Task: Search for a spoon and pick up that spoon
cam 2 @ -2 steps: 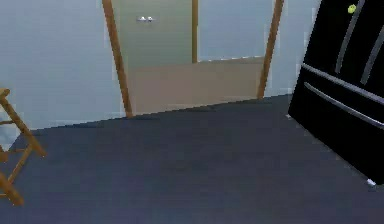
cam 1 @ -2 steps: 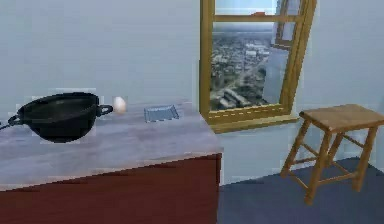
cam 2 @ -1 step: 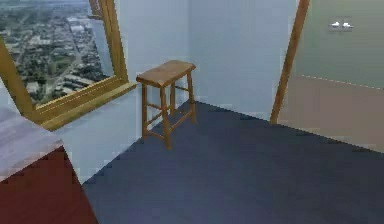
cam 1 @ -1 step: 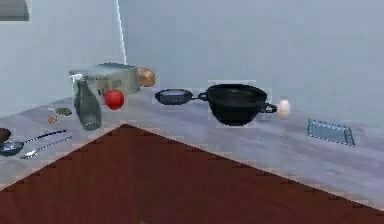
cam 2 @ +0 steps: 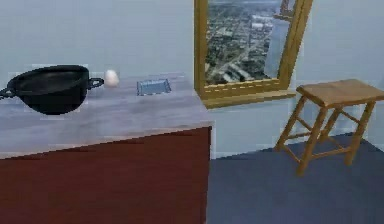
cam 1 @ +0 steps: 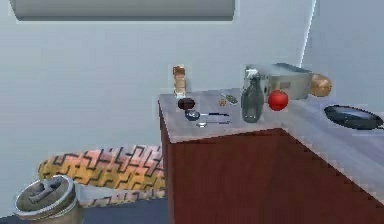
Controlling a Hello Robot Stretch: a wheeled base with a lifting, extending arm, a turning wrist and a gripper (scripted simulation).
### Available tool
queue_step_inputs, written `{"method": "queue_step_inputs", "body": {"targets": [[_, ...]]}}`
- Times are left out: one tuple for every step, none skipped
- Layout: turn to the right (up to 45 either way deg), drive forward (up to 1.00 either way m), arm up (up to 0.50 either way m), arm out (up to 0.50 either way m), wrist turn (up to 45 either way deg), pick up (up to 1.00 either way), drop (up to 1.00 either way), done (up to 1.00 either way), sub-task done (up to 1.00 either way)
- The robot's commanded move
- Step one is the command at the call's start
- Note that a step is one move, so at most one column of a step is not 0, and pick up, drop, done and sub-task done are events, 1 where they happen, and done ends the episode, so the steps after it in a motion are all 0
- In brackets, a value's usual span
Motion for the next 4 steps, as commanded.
{"method": "queue_step_inputs", "body": {"targets": [[-12.0, 0.0, 0.0, 0.0, 0.0, 0.0, 0.0, 0.0, 0.0], [0.0, 0.15, 0.0, 0.0, 0.0, 0.0, 0.0, 0.0, 0.0], [-45.0, 0.0, 0.0, 0.0, 0.0, 0.0, 0.0, 0.0, 0.0], [-21.0, 0.0, 0.0, 0.0, 0.0, 0.0, 0.0, 0.0, 0.0]]}}
